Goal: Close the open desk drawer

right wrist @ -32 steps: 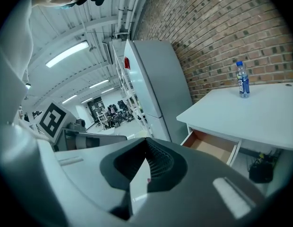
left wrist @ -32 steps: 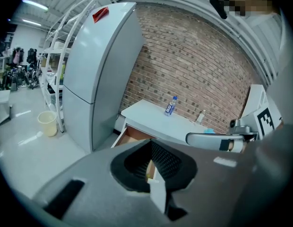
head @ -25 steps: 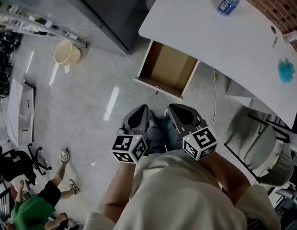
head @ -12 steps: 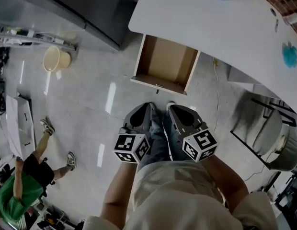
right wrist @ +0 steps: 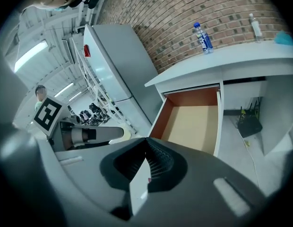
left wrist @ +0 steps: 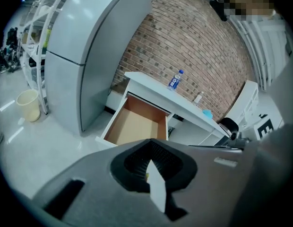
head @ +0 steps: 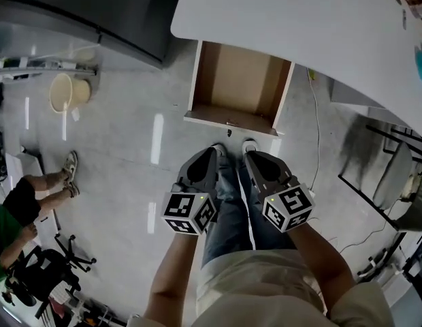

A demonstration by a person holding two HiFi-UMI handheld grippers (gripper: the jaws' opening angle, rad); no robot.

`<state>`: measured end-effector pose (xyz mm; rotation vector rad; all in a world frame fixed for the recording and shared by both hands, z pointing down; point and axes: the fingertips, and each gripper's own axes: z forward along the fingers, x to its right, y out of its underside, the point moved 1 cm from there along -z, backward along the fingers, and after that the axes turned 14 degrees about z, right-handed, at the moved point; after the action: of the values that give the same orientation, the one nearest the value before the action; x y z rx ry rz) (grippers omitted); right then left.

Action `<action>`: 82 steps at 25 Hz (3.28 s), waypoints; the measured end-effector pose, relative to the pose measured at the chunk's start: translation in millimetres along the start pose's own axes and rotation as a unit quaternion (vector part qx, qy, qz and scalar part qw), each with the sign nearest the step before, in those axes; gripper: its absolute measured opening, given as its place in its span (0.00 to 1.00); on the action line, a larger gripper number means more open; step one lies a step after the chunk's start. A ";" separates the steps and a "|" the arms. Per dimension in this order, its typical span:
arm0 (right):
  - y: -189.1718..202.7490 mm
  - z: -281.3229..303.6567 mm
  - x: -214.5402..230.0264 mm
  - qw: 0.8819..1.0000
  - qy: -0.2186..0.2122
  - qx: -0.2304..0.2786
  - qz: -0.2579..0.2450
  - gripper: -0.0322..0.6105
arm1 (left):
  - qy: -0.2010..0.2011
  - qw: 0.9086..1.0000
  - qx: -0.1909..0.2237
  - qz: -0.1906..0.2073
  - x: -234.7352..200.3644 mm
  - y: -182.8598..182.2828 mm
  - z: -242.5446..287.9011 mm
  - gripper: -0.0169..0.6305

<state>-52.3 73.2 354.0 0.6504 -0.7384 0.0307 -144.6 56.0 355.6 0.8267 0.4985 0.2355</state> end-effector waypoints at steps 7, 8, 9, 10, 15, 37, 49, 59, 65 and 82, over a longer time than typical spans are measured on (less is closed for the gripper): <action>35.2 28.3 41.3 0.999 0.026 0.004 0.023 0.07 | 0.010 1.000 -0.026 0.003 -23.1 48.5 33.2 0.03; 41.8 31.7 47.9 0.999 0.029 0.005 0.026 0.07 | 0.011 1.000 -0.029 0.005 -25.6 56.6 37.4 0.03; 47.4 35.5 54.3 0.999 0.032 0.006 0.029 0.08 | 0.012 0.999 -0.032 0.007 -28.2 63.9 41.9 0.03; 51.6 39.7 60.3 0.999 0.035 0.007 0.031 0.09 | 0.015 0.999 -0.035 0.009 -30.9 70.0 46.6 0.03; 65.5 59.7 88.3 0.997 0.057 0.014 0.048 0.12 | 0.035 0.998 -0.044 0.027 -40.6 91.6 70.1 0.05; 101.3 122.8 163.3 0.991 0.096 0.053 0.075 0.37 | 0.110 0.991 -0.056 0.054 -66.1 146.8 155.6 0.45; 97.7 141.4 172.9 0.990 0.085 0.075 0.086 0.38 | 0.142 0.988 -0.052 0.039 -63.4 150.1 177.5 0.49; 95.7 143.3 168.3 0.988 0.076 0.081 0.106 0.33 | 0.133 0.989 -0.050 0.040 -59.7 146.4 179.1 0.47; 94.9 140.1 166.9 0.988 0.082 0.081 0.107 0.33 | 0.126 0.990 -0.051 0.046 -55.3 144.5 176.3 0.39; 87.6 132.9 160.7 0.985 0.094 0.080 0.117 0.33 | 0.130 0.989 -0.058 0.029 -53.9 134.8 169.6 0.36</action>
<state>-35.5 37.8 576.7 0.7008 -0.6305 0.3654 -105.6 15.0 571.6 0.7018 0.6987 0.4263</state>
